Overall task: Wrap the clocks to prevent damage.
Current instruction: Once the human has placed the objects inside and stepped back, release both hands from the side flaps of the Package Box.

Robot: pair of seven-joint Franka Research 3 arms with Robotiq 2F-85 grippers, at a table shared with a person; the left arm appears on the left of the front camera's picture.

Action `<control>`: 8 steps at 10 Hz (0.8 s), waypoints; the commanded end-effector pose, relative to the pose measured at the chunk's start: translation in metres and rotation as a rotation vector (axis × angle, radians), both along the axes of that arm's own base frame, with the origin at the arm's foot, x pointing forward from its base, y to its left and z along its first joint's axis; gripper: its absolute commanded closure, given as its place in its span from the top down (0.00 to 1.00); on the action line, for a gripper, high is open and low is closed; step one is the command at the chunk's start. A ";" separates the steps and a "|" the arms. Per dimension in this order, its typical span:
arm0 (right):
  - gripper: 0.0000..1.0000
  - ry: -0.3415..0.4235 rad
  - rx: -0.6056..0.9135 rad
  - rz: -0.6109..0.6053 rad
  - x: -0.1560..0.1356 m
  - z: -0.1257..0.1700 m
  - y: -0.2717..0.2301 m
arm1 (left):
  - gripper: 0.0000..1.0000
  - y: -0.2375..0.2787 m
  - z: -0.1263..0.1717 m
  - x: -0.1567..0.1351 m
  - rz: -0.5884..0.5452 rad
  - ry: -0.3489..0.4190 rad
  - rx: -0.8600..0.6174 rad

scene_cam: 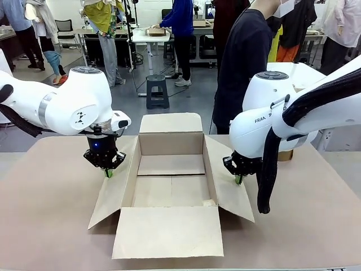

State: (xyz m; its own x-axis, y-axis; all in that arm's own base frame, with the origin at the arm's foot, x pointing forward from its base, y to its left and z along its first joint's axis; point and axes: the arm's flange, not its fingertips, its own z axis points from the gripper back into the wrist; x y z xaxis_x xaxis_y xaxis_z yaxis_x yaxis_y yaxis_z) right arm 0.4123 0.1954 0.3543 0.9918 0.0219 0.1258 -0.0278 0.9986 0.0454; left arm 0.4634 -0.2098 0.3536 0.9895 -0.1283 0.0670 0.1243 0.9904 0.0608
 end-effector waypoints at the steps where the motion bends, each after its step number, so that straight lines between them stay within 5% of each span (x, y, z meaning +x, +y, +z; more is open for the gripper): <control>1: 0.01 0.000 -0.002 -0.001 0.000 -0.001 0.000 | 0.00 0.000 -0.001 -0.001 -0.009 0.007 0.004; 8: 0.01 0.000 -0.002 -0.001 0.000 -0.001 0.000 | 0.00 0.000 -0.001 -0.001 -0.009 0.007 0.004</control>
